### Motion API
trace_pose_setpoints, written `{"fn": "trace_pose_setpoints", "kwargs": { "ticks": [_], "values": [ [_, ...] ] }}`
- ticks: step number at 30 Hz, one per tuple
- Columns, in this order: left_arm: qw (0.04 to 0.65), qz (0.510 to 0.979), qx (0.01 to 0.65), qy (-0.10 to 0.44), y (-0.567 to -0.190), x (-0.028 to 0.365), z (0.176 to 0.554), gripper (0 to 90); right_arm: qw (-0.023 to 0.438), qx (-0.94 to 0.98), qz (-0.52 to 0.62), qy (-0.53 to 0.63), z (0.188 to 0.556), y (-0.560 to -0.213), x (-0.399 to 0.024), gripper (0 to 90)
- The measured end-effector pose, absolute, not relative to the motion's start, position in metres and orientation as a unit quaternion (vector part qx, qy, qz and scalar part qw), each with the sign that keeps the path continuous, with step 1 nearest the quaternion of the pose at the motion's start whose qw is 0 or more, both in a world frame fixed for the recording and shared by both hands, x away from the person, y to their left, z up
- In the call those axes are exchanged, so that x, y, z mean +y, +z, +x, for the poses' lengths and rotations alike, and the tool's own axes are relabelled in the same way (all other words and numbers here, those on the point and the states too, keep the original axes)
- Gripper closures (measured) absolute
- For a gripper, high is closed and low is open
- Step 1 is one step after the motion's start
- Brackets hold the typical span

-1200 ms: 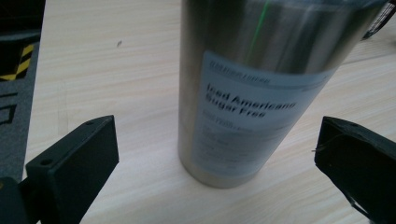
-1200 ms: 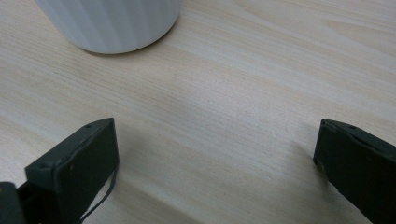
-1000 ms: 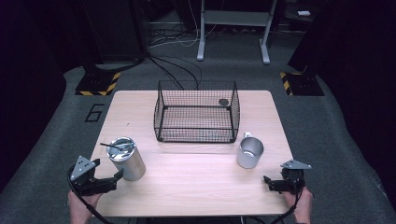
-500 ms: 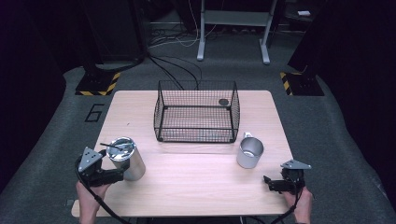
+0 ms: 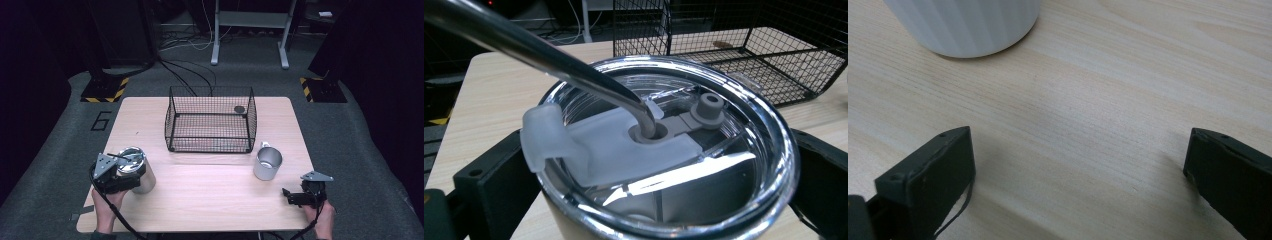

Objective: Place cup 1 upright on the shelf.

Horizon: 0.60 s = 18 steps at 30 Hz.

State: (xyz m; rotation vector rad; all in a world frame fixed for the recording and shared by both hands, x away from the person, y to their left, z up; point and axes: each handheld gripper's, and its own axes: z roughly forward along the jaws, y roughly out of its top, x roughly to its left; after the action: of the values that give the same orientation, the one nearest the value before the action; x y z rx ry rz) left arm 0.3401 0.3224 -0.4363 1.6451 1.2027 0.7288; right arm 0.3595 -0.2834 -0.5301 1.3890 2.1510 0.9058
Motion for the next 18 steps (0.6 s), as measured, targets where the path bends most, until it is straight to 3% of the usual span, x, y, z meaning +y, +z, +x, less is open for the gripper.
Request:
{"fn": "trace_pose_setpoints", "kwargs": {
  "ticks": [18],
  "values": [
    [0.451,0.669,0.502,0.312,-0.4364,0.3146,0.3460,3.6,0.210,0.773,0.502,0.326,0.3596,-0.5301,-0.2832,0.0]
  ]
}}
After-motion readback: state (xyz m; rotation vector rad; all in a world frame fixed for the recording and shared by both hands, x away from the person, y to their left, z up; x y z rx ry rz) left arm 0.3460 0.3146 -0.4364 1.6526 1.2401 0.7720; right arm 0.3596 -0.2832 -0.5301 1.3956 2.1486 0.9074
